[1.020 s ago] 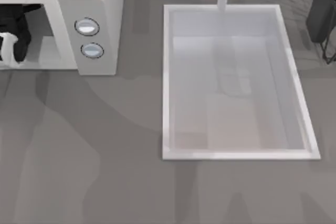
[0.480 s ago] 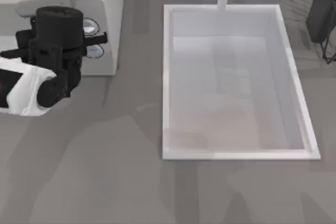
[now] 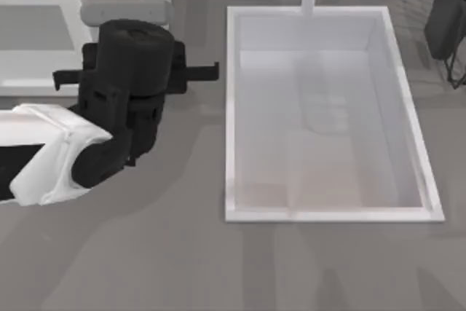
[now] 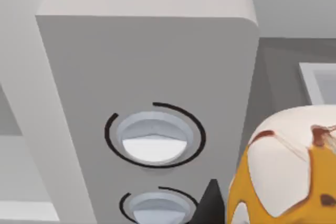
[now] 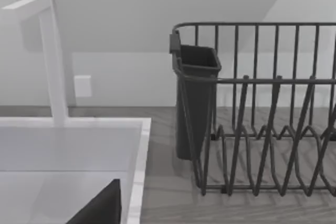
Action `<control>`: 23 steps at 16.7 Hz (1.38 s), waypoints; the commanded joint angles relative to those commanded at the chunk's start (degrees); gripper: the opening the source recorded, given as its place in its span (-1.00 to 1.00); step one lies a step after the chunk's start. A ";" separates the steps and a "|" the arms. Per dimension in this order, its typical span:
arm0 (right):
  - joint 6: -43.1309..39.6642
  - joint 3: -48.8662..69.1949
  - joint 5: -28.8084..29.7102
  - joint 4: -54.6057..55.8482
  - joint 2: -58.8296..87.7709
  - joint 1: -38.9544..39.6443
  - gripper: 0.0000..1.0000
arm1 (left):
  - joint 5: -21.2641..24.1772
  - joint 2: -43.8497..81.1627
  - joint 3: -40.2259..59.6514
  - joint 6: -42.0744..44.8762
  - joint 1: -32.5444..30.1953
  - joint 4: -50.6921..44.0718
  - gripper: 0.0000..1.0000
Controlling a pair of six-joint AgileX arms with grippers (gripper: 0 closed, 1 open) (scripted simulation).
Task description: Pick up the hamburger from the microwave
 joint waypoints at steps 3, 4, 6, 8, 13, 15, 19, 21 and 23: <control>0.00 0.00 0.00 0.00 0.00 0.00 1.00 | -0.85 2.13 -0.84 0.07 2.15 1.60 -1.00; 0.00 0.00 0.00 0.00 0.00 0.00 1.00 | -0.84 3.43 -1.18 0.05 2.00 2.92 -1.00; 0.00 0.00 0.00 0.00 0.00 0.00 1.00 | -0.81 7.24 -2.17 0.00 1.57 7.35 -1.00; 0.00 0.00 0.00 0.00 0.00 0.00 1.00 | -0.70 11.98 -3.52 -0.04 1.09 14.18 -1.00; 0.00 0.00 0.00 0.00 0.00 0.00 1.00 | 0.03 23.73 -7.81 0.02 0.23 32.50 -1.00; 0.00 0.00 0.00 0.00 0.00 0.00 1.00 | 0.32 26.85 -9.15 0.07 0.08 36.42 -1.00; 0.00 0.00 0.00 0.00 0.00 0.00 1.00 | 0.45 28.15 -9.72 0.09 0.01 37.92 -1.00; 0.00 0.00 0.00 0.00 0.00 0.00 1.00 | 0.45 28.15 -9.72 0.09 0.01 37.92 -1.00; 0.00 0.00 0.00 0.00 0.00 0.00 1.00 | 0.45 28.15 -9.72 0.09 0.01 37.92 -0.70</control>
